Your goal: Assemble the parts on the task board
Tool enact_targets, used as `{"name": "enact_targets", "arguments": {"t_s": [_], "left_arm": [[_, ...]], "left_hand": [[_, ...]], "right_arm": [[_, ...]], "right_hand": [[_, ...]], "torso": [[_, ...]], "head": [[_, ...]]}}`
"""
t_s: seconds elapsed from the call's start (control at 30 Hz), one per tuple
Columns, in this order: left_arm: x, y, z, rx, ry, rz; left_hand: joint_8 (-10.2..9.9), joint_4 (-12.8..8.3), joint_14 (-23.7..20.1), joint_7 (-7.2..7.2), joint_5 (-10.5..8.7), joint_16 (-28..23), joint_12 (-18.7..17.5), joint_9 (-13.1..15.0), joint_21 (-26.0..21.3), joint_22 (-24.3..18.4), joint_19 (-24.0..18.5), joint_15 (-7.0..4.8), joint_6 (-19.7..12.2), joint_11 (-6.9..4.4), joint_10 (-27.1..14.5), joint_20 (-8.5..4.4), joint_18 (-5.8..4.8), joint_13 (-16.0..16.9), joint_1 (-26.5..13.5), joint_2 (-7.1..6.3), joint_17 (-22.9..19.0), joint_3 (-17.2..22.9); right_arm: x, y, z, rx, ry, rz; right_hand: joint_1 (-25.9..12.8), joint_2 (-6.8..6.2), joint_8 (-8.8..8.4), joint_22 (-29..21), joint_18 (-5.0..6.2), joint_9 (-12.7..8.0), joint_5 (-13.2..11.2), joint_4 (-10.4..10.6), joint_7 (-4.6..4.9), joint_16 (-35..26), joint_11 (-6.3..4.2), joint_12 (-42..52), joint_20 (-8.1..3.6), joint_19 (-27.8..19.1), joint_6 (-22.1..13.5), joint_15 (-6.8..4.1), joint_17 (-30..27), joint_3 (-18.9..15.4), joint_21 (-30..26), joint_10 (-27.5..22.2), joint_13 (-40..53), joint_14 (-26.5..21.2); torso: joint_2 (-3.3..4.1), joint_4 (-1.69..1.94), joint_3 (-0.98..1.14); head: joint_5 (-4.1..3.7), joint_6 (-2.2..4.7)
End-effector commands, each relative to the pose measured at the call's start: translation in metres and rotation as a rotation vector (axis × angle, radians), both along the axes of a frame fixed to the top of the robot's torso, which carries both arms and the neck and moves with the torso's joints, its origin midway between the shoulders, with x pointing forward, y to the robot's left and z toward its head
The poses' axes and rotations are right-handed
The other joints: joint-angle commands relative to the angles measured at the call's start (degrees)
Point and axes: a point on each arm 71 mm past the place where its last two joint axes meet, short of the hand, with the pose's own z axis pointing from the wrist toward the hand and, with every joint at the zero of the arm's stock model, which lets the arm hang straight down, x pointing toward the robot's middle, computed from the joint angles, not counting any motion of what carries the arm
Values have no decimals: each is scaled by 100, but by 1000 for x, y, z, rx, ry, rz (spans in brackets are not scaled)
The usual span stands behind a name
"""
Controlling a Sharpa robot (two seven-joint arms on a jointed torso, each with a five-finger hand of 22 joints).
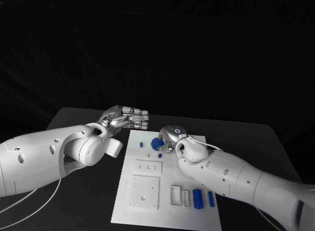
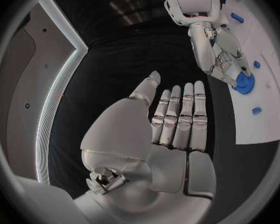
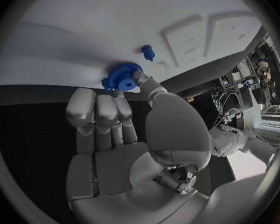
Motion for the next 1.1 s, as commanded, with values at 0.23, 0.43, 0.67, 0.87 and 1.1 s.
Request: {"name": "enact_targets", "arguments": {"t_s": [0.23,0.43,0.67,0.87,1.1], "left_arm": [[0,-2,2,-5,-9,-11],[0,-2,2,-4,-8,-10],[0,-1,2,-4,-9,-9],[0,-1,3,-4,-10,-7],[0,2,3,-3,-12,-2]], "left_hand": [[19,1,-39,-1,28,-24,21,9,33,-4,-52,15,6,1,-48,8,10,7,-48,-8,-2,15],[18,8,-41,6,30,-25,21,9,32,-5,-53,17,-4,4,-52,9,10,8,-57,-11,-2,10],[18,8,-41,6,30,-25,21,9,32,-5,-53,17,-4,4,-52,9,10,8,-57,-11,-2,10],[18,8,-41,6,30,-25,21,9,32,-5,-53,17,-4,4,-52,9,10,8,-57,-11,-2,10],[19,22,-42,10,29,-25,22,9,31,-7,-49,17,-16,5,-53,10,12,8,-52,-20,-2,-2]], "right_arm": [[0,-5,-6,-17,25,-19],[1,-5,-7,12,48,-20],[2,-6,-9,18,70,-16],[2,-7,-9,17,75,-14],[1,-16,-5,44,41,-23]], "right_hand": [[-32,-60,36,675,-6,-1,-244,179,78,-64,44,-90,-26,88,-353,-4,-29,-150,-62,-73,-66,-3],[-583,-185,41,671,25,4,-601,1246,101,-92,64,-119,-2,103,-591,10,-45,-435,-118,-110,-111,-7],[-551,-230,41,675,33,4,-483,1884,116,-89,77,-117,7,106,-659,18,-32,-985,-119,-131,-128,-6],[-497,-221,40,676,32,4,-400,1866,101,-85,69,-96,2,108,-610,14,-27,-972,-114,-117,-117,-5],[-521,-198,38,676,31,3,-324,1794,88,-76,57,-81,-7,114,-559,6,-19,-857,-105,-102,-109,-2]], "torso": [[3,-8,2],[2,-1,-3],[3,-4,-5],[-2,-3,-7],[-4,-5,5]], "head": [[2,12],[-6,10],[-10,11],[-11,13],[0,25]]}}
